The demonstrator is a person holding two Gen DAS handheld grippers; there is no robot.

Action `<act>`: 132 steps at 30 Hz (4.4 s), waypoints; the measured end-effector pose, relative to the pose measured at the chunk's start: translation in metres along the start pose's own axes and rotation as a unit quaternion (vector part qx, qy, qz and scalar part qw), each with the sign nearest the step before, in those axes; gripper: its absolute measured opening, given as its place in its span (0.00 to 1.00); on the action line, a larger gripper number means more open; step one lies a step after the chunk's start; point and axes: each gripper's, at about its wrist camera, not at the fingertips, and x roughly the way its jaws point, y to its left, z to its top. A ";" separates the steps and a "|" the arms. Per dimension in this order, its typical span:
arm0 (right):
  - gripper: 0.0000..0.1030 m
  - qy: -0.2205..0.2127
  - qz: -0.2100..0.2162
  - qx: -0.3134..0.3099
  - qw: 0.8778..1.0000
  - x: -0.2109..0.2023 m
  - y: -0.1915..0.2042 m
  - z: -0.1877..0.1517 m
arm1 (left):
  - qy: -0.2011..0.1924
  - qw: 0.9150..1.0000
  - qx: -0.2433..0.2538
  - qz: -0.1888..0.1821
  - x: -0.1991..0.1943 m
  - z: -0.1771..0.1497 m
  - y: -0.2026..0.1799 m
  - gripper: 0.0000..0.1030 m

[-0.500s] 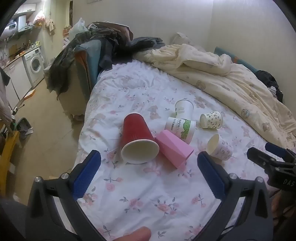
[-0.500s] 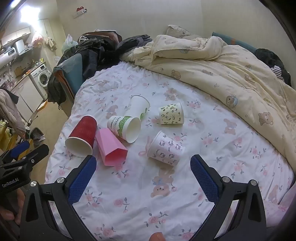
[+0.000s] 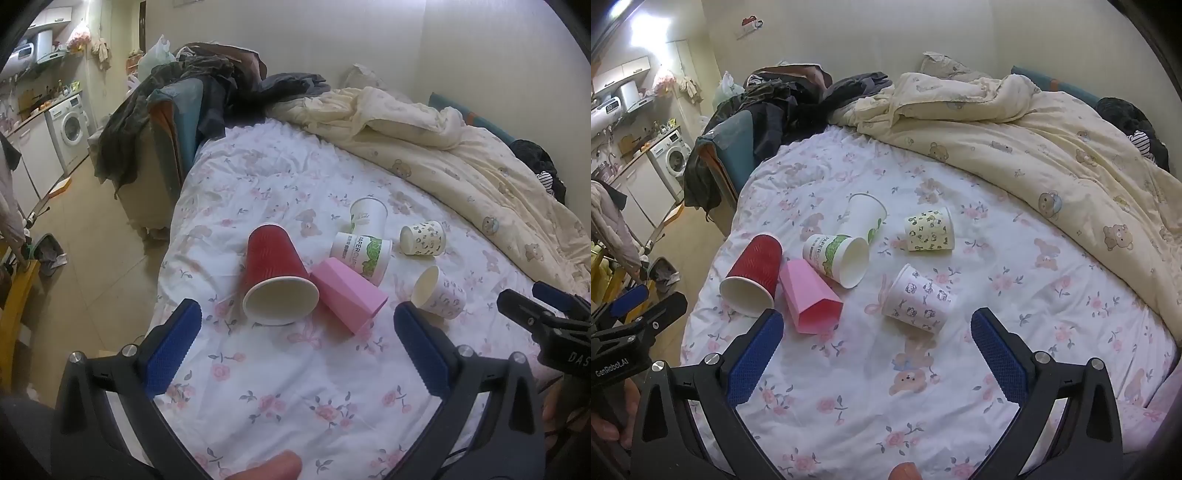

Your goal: Flip cup upside down

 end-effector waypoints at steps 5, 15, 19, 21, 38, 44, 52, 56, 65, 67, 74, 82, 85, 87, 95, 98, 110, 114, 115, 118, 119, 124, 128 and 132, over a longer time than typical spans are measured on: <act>1.00 -0.003 0.000 -0.001 1.000 -0.006 0.001 -0.002 | -0.001 1.000 0.000 0.000 0.001 0.000 0.001 1.00; 1.00 -0.001 -0.002 -0.002 1.000 -0.007 0.001 -0.002 | 0.000 1.000 0.000 0.000 0.001 0.000 0.001 1.00; 1.00 -0.004 -0.005 -0.005 1.000 -0.008 0.002 -0.004 | -0.001 1.000 0.000 0.000 0.001 0.000 0.001 1.00; 1.00 -0.003 -0.006 -0.006 1.000 -0.008 0.002 -0.004 | 0.000 1.000 0.000 0.000 0.001 0.000 0.001 1.00; 1.00 -0.003 -0.007 -0.006 1.000 -0.008 0.002 -0.004 | 0.000 1.000 0.000 0.000 0.001 0.000 0.001 1.00; 1.00 -0.003 -0.006 -0.006 1.000 -0.007 0.002 -0.004 | 0.001 1.000 -0.001 0.000 0.001 0.000 0.001 1.00; 1.00 -0.003 -0.008 -0.007 1.000 -0.007 0.002 -0.004 | -0.002 1.000 0.002 0.000 0.000 -0.001 0.001 1.00; 1.00 -0.002 -0.007 -0.007 1.000 -0.007 0.002 -0.004 | -0.002 1.000 0.002 0.000 -0.001 -0.002 0.003 1.00; 1.00 -0.002 -0.007 -0.007 1.000 -0.007 0.002 -0.004 | 0.004 1.000 -0.002 0.004 0.000 -0.002 0.001 1.00; 1.00 -0.001 -0.007 -0.006 1.000 -0.007 0.002 -0.003 | 0.006 1.000 -0.001 0.001 0.000 -0.002 0.001 1.00; 1.00 -0.002 -0.007 0.002 1.000 -0.005 -0.002 -0.003 | 0.044 0.999 -0.022 0.003 0.009 0.007 0.015 1.00; 1.00 0.046 -0.012 0.001 0.999 0.028 -0.007 0.014 | 0.113 0.992 -0.043 0.019 0.044 0.034 0.037 1.00; 1.00 0.063 -0.019 0.012 0.998 0.040 -0.012 0.019 | 0.167 0.984 -0.054 0.033 0.073 0.047 0.047 0.99; 1.00 0.070 -0.021 0.023 0.997 0.045 -0.016 0.021 | 0.205 0.975 -0.076 0.027 0.097 0.053 0.054 0.99; 1.00 0.082 -0.011 0.045 0.996 0.047 -0.023 0.026 | 0.287 0.954 -0.088 0.021 0.163 0.064 0.045 0.99; 1.00 0.086 -0.009 0.048 0.995 0.047 -0.024 0.027 | 0.303 0.948 -0.096 0.023 0.180 0.060 0.042 0.96; 1.00 0.094 0.010 0.068 0.993 0.047 -0.030 0.025 | 0.331 0.937 -0.108 0.015 0.210 0.036 0.041 0.74; 1.00 0.094 0.011 0.068 0.993 0.047 -0.030 0.024 | 0.315 0.942 -0.114 0.005 0.193 0.039 0.044 0.72; 1.00 0.093 0.012 0.069 0.993 0.046 -0.030 0.024 | 0.309 0.945 -0.109 0.006 0.186 0.039 0.044 0.72; 1.00 0.091 0.015 0.070 0.993 0.043 -0.029 0.023 | 0.296 0.950 -0.104 0.001 0.162 0.039 0.048 0.71; 1.00 0.090 0.015 0.069 0.993 0.042 -0.028 0.023 | 0.293 0.950 -0.103 -0.002 0.155 0.037 0.048 0.71; 1.00 0.085 0.015 0.069 0.994 0.037 -0.028 0.022 | 0.285 0.952 -0.108 -0.016 0.117 0.017 0.045 0.71; 1.00 0.082 0.013 0.074 0.994 0.032 -0.030 0.020 | 0.264 0.959 -0.104 -0.017 0.081 -0.006 0.044 0.71; 1.00 0.084 0.012 0.076 0.993 0.029 -0.029 0.014 | 0.259 0.961 -0.096 -0.033 0.056 -0.021 0.029 0.71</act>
